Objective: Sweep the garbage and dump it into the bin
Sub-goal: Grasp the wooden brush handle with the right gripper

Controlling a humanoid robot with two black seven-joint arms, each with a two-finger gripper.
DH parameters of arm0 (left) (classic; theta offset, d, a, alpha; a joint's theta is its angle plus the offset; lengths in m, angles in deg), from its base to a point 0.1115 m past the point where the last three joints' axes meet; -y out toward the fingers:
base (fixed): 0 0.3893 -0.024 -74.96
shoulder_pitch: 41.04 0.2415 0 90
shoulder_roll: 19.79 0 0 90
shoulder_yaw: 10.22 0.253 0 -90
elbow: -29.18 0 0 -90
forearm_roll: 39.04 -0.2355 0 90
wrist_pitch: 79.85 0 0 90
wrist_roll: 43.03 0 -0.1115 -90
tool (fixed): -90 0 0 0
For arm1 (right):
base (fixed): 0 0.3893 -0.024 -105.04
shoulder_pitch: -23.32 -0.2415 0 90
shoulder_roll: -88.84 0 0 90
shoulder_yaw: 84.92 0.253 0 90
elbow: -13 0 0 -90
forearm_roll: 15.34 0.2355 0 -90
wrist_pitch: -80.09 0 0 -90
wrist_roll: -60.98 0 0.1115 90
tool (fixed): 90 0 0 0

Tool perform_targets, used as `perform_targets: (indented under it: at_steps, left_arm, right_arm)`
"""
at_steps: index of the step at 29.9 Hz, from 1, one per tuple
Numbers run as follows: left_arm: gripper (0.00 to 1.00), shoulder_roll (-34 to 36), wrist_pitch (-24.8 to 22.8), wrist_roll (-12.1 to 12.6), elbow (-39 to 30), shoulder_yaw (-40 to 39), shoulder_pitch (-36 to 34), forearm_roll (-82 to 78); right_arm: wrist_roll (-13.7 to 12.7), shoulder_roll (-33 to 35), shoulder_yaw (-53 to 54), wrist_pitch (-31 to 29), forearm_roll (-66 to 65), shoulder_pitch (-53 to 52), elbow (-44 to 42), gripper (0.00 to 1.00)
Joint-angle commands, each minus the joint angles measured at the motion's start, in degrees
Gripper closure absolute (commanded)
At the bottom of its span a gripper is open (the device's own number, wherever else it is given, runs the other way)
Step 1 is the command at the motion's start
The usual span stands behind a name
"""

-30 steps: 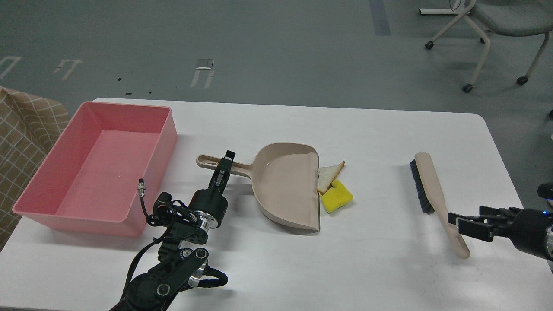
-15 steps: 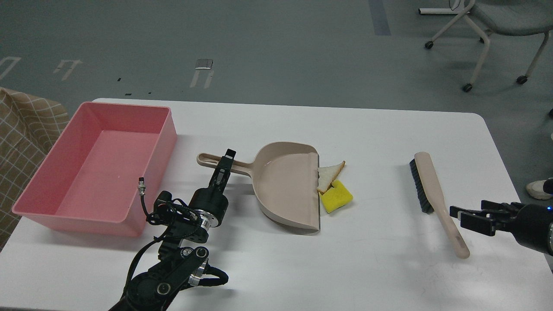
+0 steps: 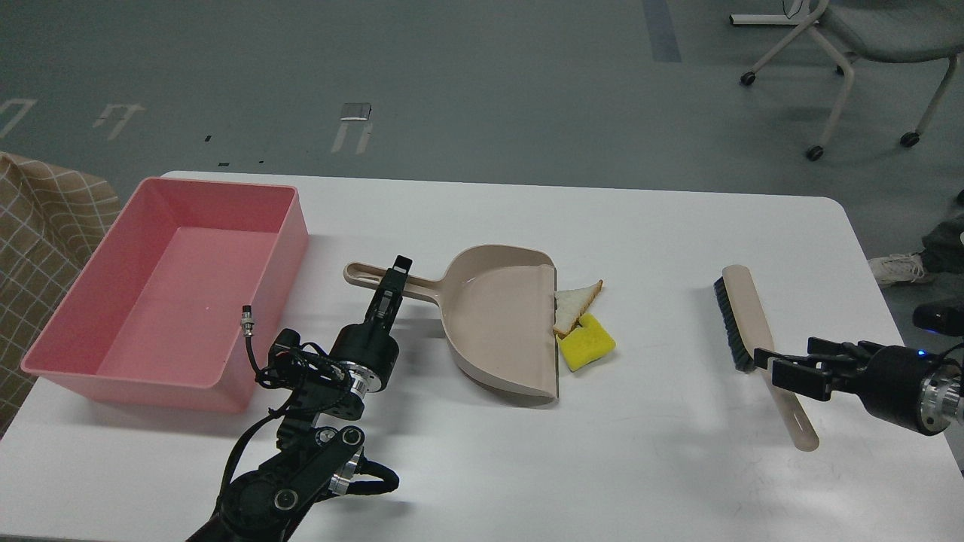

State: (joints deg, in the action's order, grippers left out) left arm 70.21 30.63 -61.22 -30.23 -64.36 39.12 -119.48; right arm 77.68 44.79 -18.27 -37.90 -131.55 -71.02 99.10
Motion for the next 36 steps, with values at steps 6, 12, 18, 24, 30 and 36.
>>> perform_targets:
  at_steps: [6,12,18,24,30,36]
  left_arm:
    - [0.8,0.0,0.0,0.0,0.0,0.0,0.0,0.0]
    - [0.79,0.0,0.0,0.0,0.0,0.0,-0.1,0.0]
    - [0.79,0.0,0.0,0.0,-0.2,0.0,0.0,0.0]
    - [0.79,0.0,0.0,0.0,-0.2,0.0,-0.1,0.0]
    - [0.79,0.0,0.0,0.0,-0.2,0.0,-0.1,0.0]
    - [0.79,0.0,0.0,-0.1,-0.2,0.0,-0.1,0.0]
  right_arm:
    - [0.0,0.4,-2.3,0.0,0.0,-0.8,0.5,0.05]
    - [0.2,1.3,-2.4,0.0,0.0,-0.5,0.5,0.05]
    - [0.3,2.3,-2.6,0.0,-0.2,0.1,0.4,0.05]
    - [0.2,2.2,-2.7,0.0,-1.7,0.8,0.4,0.05]
    - [-0.1,2.2,-3.5,0.0,-1.7,1.1,0.4,0.05]
    - [-0.2,2.1,-4.2,0.0,-2.5,1.1,0.2,0.05]
